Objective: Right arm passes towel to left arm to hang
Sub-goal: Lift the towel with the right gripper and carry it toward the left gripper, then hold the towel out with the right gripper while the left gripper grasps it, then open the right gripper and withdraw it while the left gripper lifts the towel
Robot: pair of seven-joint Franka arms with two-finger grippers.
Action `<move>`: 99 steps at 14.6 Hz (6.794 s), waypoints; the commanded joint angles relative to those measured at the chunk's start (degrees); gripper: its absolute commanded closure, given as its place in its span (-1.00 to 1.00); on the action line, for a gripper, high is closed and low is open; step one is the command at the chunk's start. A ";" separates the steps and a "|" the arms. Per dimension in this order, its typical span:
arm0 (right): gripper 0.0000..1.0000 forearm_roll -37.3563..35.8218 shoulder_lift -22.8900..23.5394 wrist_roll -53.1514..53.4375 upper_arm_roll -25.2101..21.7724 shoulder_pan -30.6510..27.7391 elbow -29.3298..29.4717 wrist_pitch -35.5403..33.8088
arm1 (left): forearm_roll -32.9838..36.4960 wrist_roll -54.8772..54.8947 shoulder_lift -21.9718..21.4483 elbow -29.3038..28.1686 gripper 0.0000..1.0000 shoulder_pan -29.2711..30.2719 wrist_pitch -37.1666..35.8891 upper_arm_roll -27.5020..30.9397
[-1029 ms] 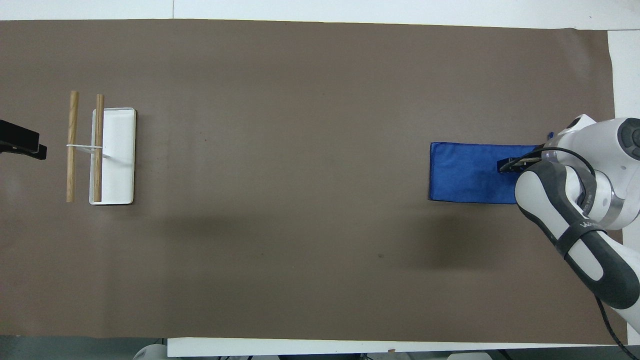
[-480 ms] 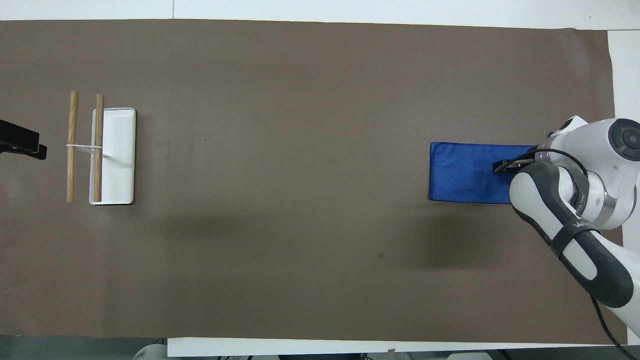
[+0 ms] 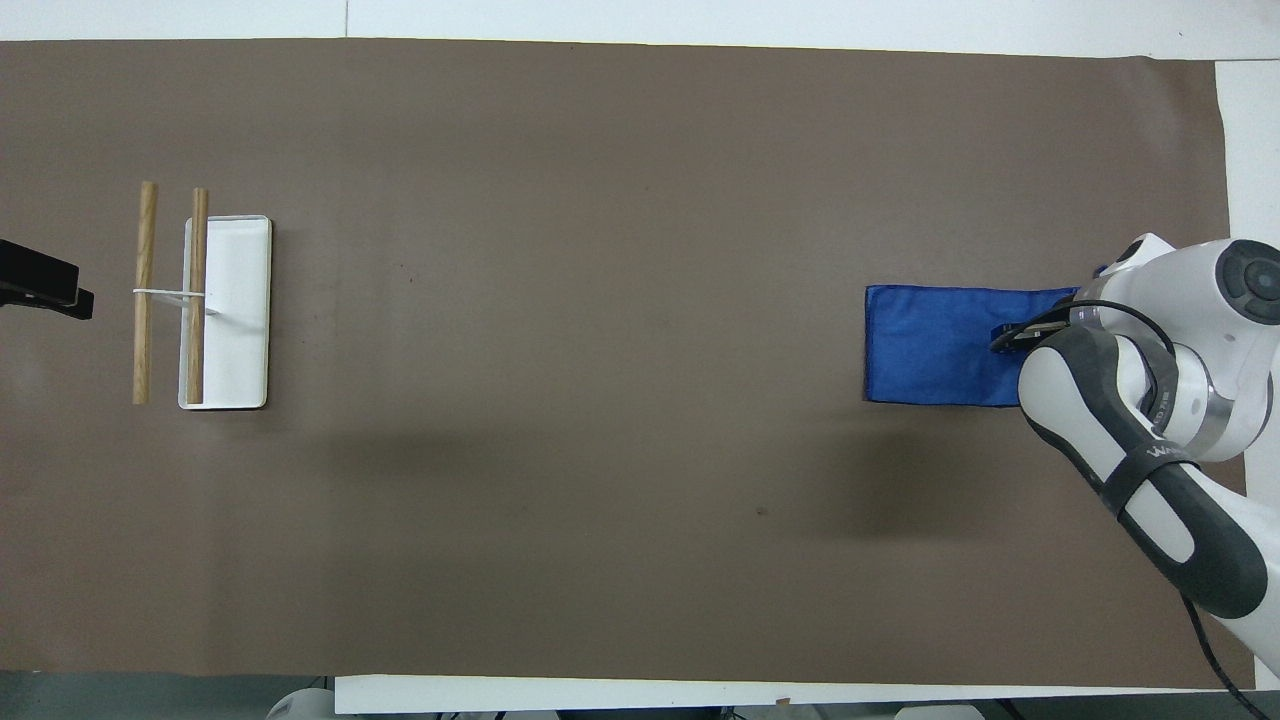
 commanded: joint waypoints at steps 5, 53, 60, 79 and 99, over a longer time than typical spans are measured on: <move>1.00 0.51 -0.04 -0.92 0.57 -1.93 -0.04 -0.63 | -0.67 0.87 -0.66 -0.74 -1.00 0.72 -0.42 -0.24; 1.00 41.64 0.48 120.38 53.22 -1.14 32.48 7.98 | -38.82 -82.10 -12.09 -26.32 0.96 -4.99 27.35 -2.79; 1.00 41.55 0.39 120.29 53.22 -1.23 32.39 7.98 | -38.55 -82.01 -11.39 -25.00 1.00 -4.55 27.35 -2.79; -0.98 26.44 -1.89 89.40 52.17 -4.47 26.95 2.38 | -38.73 -58.85 -6.55 -19.64 1.00 -0.33 39.74 -2.35; -0.98 -4.39 -10.24 12.01 3.21 5.45 28.78 -39.48 | -35.57 -6.97 5.22 -11.31 1.00 10.55 25.70 -1.74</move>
